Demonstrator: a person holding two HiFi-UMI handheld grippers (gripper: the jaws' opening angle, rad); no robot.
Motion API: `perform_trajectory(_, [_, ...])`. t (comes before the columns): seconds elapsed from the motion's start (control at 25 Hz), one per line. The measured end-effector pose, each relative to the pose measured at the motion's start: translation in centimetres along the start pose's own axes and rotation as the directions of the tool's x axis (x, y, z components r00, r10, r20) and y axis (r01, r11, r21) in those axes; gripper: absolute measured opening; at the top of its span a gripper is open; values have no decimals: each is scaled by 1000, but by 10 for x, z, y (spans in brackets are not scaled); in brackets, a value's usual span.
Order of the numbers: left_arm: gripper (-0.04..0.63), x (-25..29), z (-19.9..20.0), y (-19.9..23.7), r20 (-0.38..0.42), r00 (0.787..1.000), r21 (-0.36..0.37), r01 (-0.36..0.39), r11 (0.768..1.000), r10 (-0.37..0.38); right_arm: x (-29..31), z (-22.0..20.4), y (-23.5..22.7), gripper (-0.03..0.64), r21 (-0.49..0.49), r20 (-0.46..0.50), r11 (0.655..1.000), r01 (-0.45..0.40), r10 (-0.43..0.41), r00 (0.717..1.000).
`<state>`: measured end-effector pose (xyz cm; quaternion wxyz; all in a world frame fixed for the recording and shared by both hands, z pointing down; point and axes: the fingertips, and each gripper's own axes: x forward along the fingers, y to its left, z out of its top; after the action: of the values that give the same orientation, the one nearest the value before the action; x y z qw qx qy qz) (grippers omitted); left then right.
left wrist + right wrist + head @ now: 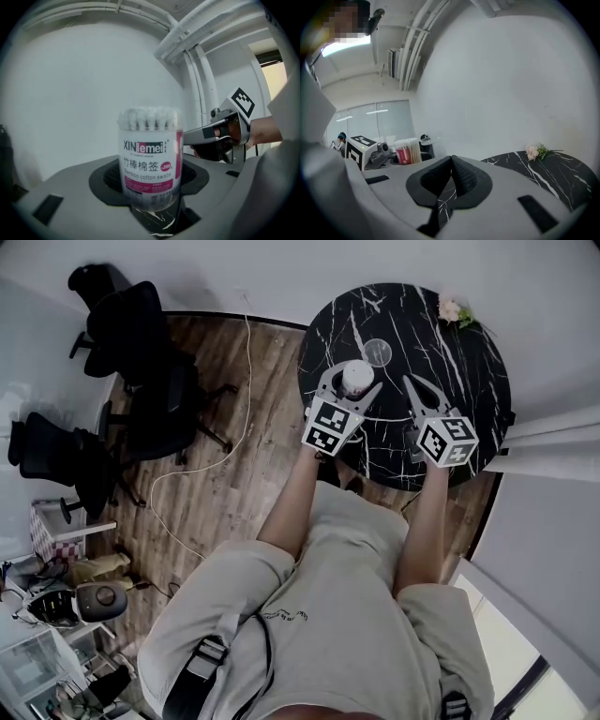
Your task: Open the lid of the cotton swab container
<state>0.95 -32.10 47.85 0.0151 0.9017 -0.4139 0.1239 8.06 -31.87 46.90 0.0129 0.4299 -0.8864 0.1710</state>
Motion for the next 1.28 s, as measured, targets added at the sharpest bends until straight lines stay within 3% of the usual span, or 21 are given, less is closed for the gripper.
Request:
perform_trajectory(0.52, [252,6,6,1,13,1000,-16,-18,1000,18,-5,8,-11,34,23,21,1000,8,-8,1000])
perform_trajectory(0.92, [252,7,1,-13,16,998,-41,54,998,-54,-11,6,-13,34,27,19,999,19,-19,1000])
perform_trajectory(1.28, [252,6,5,-15,25,997,-54,76,996,-75,-13,6,-7,34,1,8,1000,5,-5,1000])
